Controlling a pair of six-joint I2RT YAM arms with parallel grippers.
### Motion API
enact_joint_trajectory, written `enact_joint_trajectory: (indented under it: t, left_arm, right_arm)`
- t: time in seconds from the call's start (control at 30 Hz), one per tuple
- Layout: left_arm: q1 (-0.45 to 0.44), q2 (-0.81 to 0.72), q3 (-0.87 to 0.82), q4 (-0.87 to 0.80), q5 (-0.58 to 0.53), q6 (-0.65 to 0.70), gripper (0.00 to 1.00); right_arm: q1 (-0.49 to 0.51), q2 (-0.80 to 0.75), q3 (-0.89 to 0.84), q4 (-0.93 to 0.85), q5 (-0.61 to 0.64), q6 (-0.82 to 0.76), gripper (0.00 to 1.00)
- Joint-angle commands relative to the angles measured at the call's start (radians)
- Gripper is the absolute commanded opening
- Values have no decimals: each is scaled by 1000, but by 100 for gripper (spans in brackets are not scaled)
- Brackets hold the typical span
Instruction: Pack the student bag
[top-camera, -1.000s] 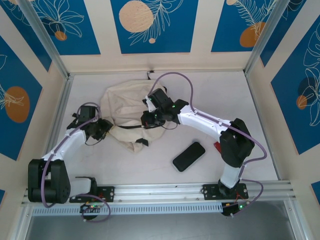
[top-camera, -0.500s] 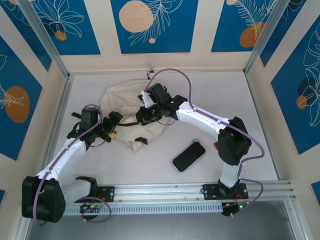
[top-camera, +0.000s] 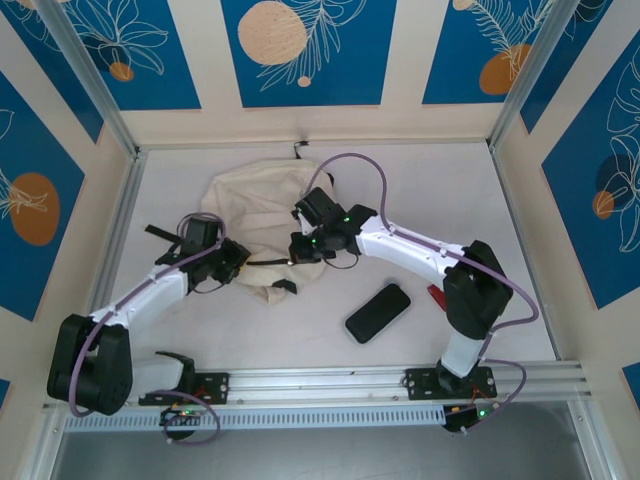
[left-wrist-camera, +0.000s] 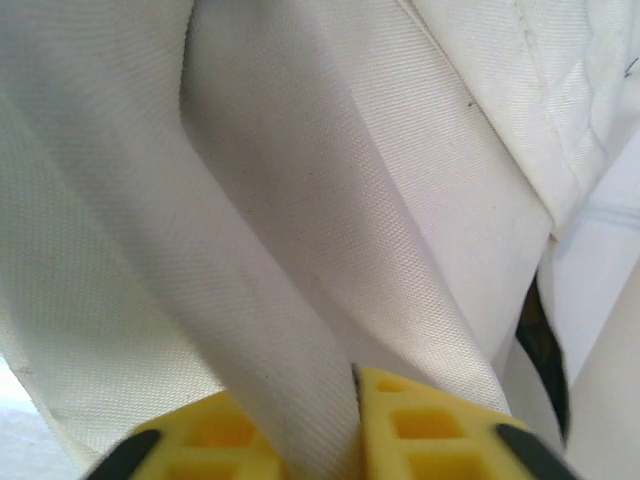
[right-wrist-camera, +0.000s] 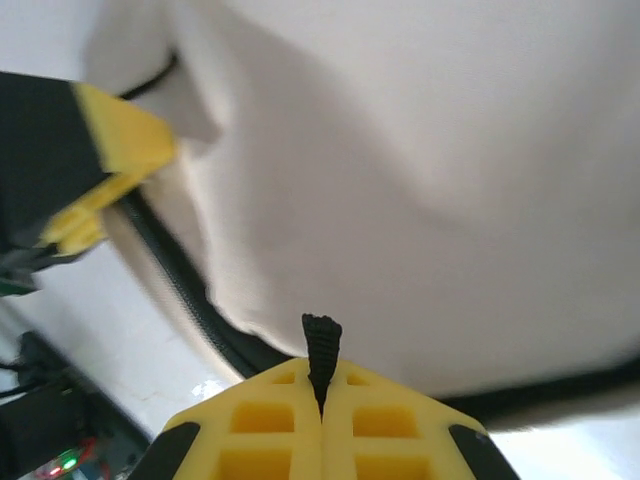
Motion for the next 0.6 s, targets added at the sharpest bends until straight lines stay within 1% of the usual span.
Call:
enact_joint_trajectory:
  t: [0.0,0.07,0.13,0.2,0.3,0.33,0.43,0.5,0.57]
  left_arm:
    - [8,19,-4,-64,-131,27,8]
    - [8,22,-8,-79,-149,37,7]
    - [9,21,-13,-85,-158,44,6]
    - [9,19,-17,-88,-160,49,6]
    - [11,10,-10,-103,-170,66,5]
    - [13,6,-4,-113,-177,77,4]
    - [37,-7,25,-160,-197,124,4]
    - [74,-12,50,-195,-204,176,3]
    - [130,-11,72,-224,-196,240,3]
  right_arm:
    - [-24,-59,-47,-127,198,62,0]
    - [-37,-72,-64,-141,273,77,0]
    - [-57,-80,-73,-150,322,84,0]
    - [-82,-85,-82,-143,344,81,0]
    - [-116,-78,-82,-116,333,58,0]
    - [-125,-75,-77,-101,316,41,0]
    - [-126,-62,-60,-21,179,-55,0]
    - [-109,-40,-35,12,74,-110,0]
    - [-78,-7,-5,33,-9,-157,0]
